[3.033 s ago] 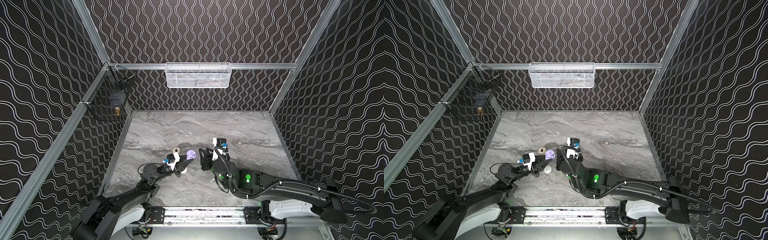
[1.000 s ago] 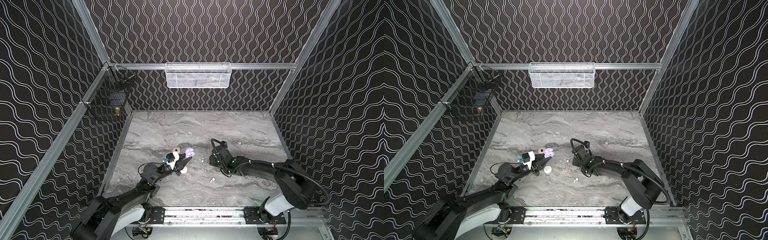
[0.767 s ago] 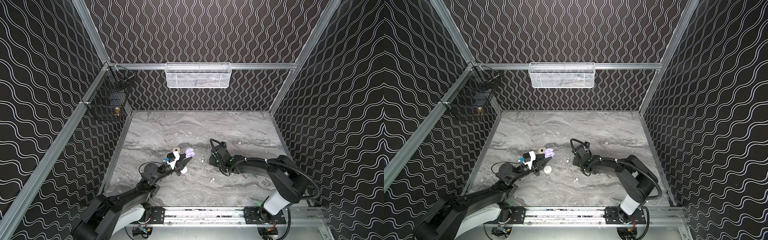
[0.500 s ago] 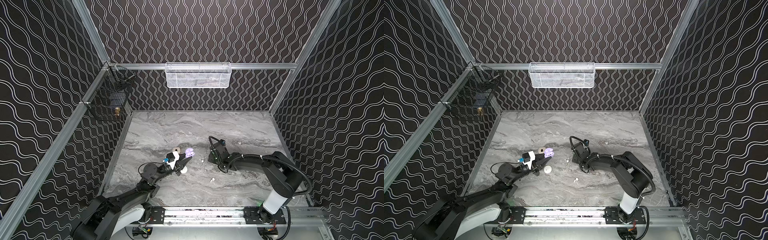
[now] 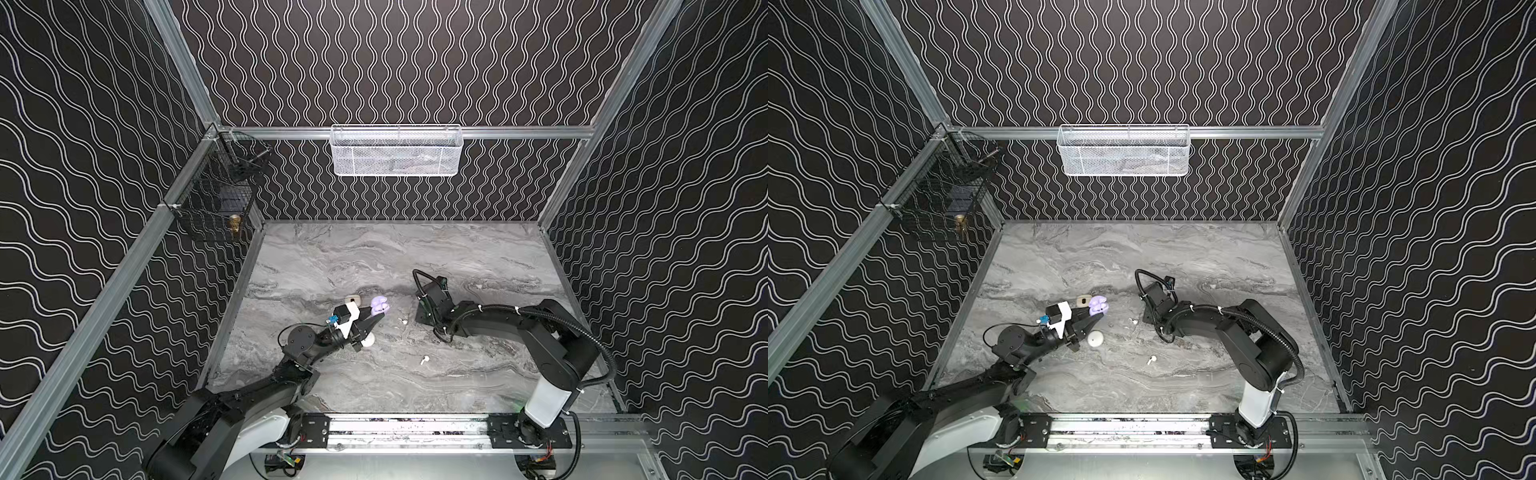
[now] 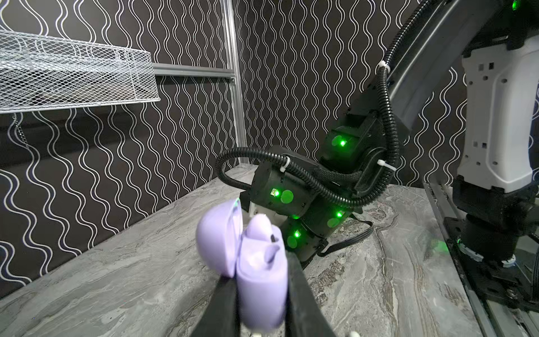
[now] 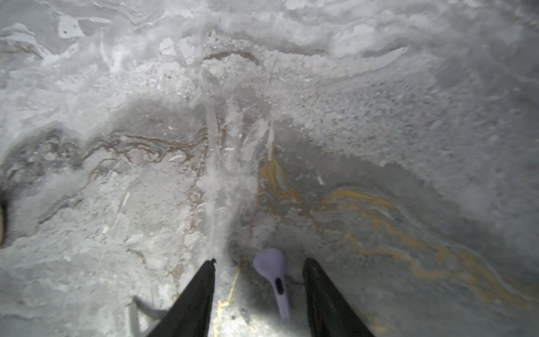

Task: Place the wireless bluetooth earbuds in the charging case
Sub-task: 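Lower the right gripper and close it on the lavender earbud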

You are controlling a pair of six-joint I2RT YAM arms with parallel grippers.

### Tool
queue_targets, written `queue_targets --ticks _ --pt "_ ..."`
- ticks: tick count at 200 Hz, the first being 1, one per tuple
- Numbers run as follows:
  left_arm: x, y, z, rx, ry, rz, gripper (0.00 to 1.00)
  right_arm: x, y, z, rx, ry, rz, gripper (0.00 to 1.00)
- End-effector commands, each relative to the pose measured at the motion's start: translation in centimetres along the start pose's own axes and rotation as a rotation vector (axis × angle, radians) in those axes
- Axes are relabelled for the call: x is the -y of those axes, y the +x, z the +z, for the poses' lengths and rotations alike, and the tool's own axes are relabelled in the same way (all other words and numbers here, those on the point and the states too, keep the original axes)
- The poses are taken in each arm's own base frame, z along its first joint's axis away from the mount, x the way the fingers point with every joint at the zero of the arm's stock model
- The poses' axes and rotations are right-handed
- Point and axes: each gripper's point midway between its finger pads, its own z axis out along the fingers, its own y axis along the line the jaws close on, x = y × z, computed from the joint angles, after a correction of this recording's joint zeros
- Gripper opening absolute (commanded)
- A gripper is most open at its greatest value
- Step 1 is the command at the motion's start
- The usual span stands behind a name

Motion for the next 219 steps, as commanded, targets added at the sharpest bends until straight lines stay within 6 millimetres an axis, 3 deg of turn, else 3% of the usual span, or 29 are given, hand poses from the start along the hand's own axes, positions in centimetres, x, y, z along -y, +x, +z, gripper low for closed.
queue_targets --ticks 1,52,101,104,118,219 --pt "0.1 -0.9 0.1 0.028 0.006 0.022 0.00 0.8 0.7 -0.1 -0.027 0.038 -0.031 0.52" --pt "0.0 -0.8 0.0 0.024 0.004 0.025 0.00 0.7 1.5 0.9 -0.057 0.058 -0.062 0.47" --pt "0.1 -0.8 0.1 0.025 0.006 0.024 0.00 1.8 1.9 1.1 -0.079 0.144 -0.125 0.45" --pt "0.1 -0.8 0.1 0.024 0.006 0.025 0.00 1.0 1.0 0.9 -0.063 0.130 -0.121 0.45" --pt "0.0 -0.9 0.0 0.033 -0.001 0.027 0.00 1.0 0.9 0.7 -0.065 0.138 -0.135 0.45" --pt "0.0 -1.0 -0.1 0.035 -0.004 0.033 0.00 0.7 1.3 0.6 -0.125 0.156 -0.211 0.32"
